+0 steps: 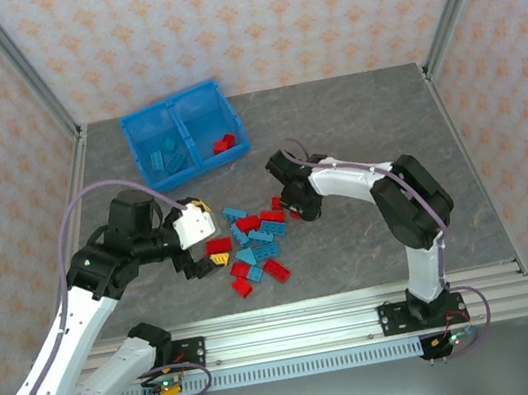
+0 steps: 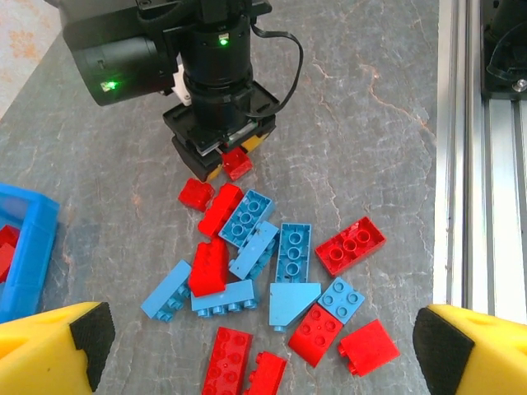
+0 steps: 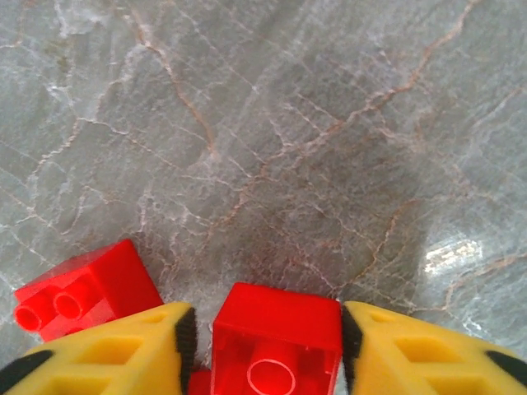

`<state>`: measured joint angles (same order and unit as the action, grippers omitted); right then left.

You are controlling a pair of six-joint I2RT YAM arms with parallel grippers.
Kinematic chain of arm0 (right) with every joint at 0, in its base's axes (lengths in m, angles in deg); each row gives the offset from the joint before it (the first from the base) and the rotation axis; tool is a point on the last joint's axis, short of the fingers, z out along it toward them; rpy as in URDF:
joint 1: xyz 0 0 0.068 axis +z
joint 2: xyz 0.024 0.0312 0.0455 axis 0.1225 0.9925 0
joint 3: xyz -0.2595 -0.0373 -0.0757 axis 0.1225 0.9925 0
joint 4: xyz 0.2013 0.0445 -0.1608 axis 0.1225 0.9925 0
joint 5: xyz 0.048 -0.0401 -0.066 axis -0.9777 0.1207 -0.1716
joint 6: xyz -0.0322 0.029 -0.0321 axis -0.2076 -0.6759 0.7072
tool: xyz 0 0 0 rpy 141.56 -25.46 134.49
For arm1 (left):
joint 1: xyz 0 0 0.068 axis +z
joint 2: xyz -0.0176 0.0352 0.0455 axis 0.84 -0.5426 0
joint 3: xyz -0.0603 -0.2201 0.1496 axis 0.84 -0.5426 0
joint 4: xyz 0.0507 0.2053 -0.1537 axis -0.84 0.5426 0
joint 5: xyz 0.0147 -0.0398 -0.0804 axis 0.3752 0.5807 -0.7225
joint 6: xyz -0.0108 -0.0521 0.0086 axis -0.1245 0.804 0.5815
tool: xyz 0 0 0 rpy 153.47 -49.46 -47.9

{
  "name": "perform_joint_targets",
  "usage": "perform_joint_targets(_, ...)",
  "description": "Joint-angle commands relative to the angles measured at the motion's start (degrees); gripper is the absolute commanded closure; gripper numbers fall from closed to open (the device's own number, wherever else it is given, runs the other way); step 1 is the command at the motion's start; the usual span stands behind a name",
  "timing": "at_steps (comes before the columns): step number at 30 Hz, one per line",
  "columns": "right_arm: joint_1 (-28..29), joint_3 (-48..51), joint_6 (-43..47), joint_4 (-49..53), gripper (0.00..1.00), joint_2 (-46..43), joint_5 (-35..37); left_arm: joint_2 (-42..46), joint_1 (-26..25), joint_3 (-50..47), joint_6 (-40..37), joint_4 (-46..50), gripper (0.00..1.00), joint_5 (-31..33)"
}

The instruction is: Sort the legos into containers by color

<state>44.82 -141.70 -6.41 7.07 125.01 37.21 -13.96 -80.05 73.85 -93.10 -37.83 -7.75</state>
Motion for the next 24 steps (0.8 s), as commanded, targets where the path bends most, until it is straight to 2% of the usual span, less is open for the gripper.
perform_joint_targets(1,-0.25,2.21,-0.83,0.36,0.54,-1.42,2.41,-0.20,-0.50,-0.32,-1.04,-0.71,0.03,-0.42)
perform_joint_targets(8,-0.16,3.25,-0.36,0.27,0.66,-7.62,4.82,0.42,-0.50,-0.28,-0.57,-1.50,0.03,0.87)
perform_joint_targets(10,0.83,2.26,1.58,0.24,0.70,-11.60,7.66,1.02,-0.55,-0.49,0.49,-2.53,0.03,1.87)
perform_joint_targets(13,4.89,-0.91,8.97,-1.67,0.71,-17.90,15.18,2.92,-0.54,-1.33,3.41,-5.91,0.00,3.56)
perform_joint_targets(16,9.02,-3.13,20.57,-9.83,0.72,-21.20,16.57,5.85,-0.51,-3.29,6.23,-10.20,0.00,5.10)
perform_joint_targets(20,10.56,-9.13,29.92,-16.36,0.70,-17.54,13.70,9.00,-0.51,-5.62,11.65,-15.71,0.00,8.42)
perform_joint_targets(24,10.27,-21.31,39.45,-16.59,0.70,-6.87,13.03,10.30,-0.50,-5.79,20.77,-18.08,0.00,13.35)
